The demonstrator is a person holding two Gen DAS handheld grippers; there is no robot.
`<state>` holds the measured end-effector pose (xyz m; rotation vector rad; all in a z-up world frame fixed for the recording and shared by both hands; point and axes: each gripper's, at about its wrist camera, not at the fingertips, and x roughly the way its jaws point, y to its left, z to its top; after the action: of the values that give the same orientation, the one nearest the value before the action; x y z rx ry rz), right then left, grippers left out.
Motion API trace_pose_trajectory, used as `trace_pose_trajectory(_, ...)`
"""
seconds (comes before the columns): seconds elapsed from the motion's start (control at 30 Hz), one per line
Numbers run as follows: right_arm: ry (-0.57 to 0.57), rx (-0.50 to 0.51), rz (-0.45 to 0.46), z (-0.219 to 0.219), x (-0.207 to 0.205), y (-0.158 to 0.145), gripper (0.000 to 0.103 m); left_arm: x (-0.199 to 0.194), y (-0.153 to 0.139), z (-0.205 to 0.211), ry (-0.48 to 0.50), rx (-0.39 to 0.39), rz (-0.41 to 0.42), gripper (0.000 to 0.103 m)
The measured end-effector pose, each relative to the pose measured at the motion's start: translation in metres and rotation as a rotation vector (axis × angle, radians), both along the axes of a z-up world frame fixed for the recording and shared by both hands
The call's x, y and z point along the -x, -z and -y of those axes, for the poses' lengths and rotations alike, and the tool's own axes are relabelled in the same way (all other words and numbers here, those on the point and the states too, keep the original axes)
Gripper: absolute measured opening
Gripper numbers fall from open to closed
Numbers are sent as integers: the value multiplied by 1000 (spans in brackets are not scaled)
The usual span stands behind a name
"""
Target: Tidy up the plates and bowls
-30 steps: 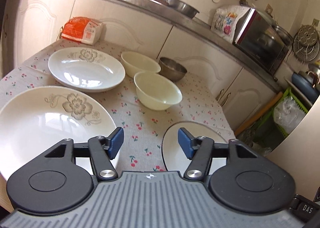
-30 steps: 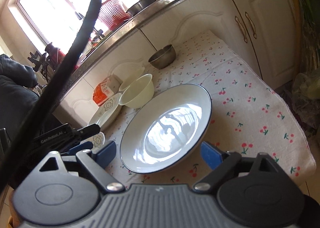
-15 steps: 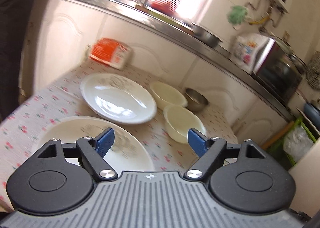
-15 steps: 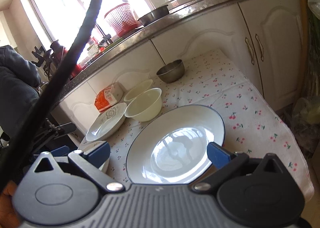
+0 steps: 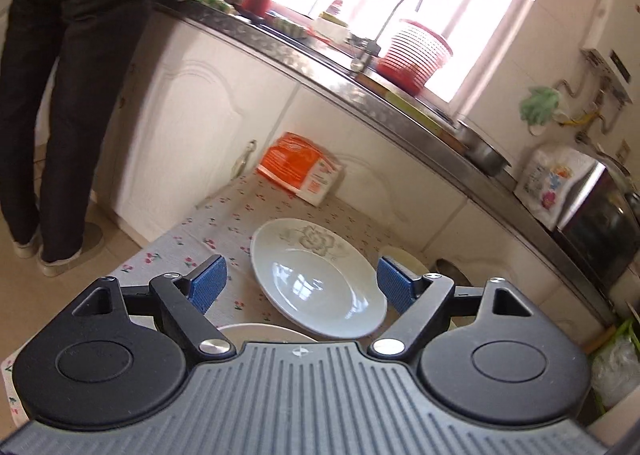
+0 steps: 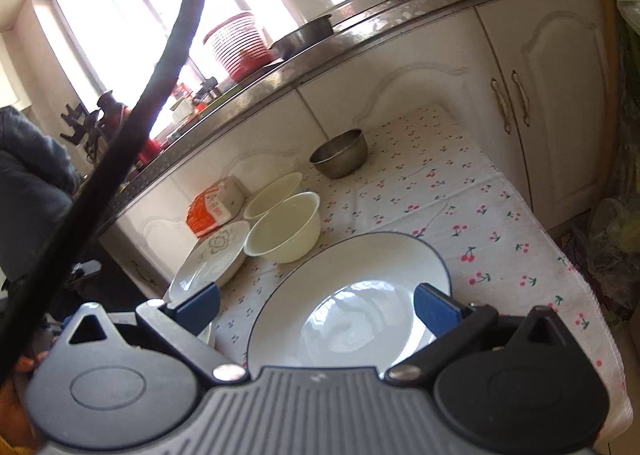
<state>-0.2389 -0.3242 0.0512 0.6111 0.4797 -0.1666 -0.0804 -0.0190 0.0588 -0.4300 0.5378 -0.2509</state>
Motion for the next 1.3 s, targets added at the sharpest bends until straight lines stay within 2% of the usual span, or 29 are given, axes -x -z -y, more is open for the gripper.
trace_pose_trajectory(0.1,42,-23,-6,12,-1,4,102,11,0,21,64,-24,7,101)
trace_pose_trajectory(0.37,87,-101,9,34,1,19,102,58,11,104,397,-131,73,101)
trace_pose_trajectory(0.5,90,-109,43,45,3,22,100,81,25,137,485,-197,91,99)
trace_pose_trajectory(0.53,88,-126,57,48,4,24,97,84,29,143,498,-213,86,98)
trace_pose_trajectory(0.7,86,-162,72,61,4,32,89,89,48,162,504,-284,58,82)
trace_pose_trajectory(0.77,82,-176,69,65,4,38,80,92,53,164,497,-290,43,76)
trace_pose_trajectory(0.93,72,-225,63,73,4,49,66,81,62,175,484,-299,10,64)
trace_pose_trajectory(1.17,30,-250,45,75,-3,56,63,72,77,183,480,-306,-25,57)
trace_pose_trajectory(1.3,8,-255,54,73,-5,56,62,72,81,184,487,-295,-28,47)
